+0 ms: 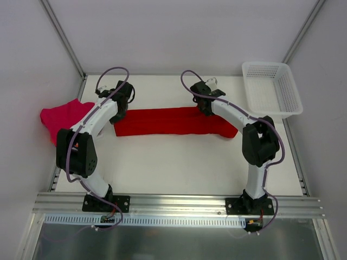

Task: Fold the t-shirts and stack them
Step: Fold the tshirt

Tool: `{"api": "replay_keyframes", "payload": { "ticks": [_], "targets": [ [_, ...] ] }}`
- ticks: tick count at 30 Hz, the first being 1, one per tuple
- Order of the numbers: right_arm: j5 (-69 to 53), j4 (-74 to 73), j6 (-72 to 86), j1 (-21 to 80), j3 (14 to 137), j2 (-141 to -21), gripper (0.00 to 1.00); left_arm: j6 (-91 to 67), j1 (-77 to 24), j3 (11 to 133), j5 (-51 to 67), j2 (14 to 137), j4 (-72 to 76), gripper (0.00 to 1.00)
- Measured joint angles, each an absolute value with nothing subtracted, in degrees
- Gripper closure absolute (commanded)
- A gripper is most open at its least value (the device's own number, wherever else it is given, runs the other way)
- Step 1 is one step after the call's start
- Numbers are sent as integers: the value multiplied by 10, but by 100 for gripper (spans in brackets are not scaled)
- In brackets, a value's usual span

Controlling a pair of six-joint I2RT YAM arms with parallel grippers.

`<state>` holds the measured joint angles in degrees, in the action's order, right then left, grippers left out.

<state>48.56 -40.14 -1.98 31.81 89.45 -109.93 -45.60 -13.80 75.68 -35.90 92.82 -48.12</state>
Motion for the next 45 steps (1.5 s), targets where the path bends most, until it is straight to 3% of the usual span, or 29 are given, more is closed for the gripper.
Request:
{"api": "replay_keyframes", "payload": {
  "ticks": [10, 20, 21, 22, 23, 25, 35, 42, 45],
  "targets": [
    [471, -389, -81, 283, 986, -1184, 100, -421, -134, 814, -331, 1054, -473, 100],
    [471, -388, -106, 278, 1021, -1227, 97, -406, -134, 846, -330, 1095, -472, 97],
    [471, -388, -107, 277, 1024, -1232, 88, -404, -134, 848, -330, 1095, -472, 84],
    [471, -388, -107, 276, 1028, -1236, 71, -402, -134, 848, -330, 1095, -473, 69],
    [472, -388, -105, 275, 1033, -1242, 14, -398, -134, 850, -331, 1095, -473, 48],
    [475, -386, -108, 271, 1042, -1252, 7, -393, -134, 855, -331, 1095, -474, 1],
    [504, -328, -136, 249, 1049, -1235, 6, -398, -134, 901, -360, 1035, -474, 1],
    [519, -276, -144, 278, 917, -1053, 7, -408, -153, 865, -376, 899, -468, 1],
    [520, -272, -139, 303, 881, -990, 14, -416, -185, 831, -377, 875, -470, 4]
  ]
}}
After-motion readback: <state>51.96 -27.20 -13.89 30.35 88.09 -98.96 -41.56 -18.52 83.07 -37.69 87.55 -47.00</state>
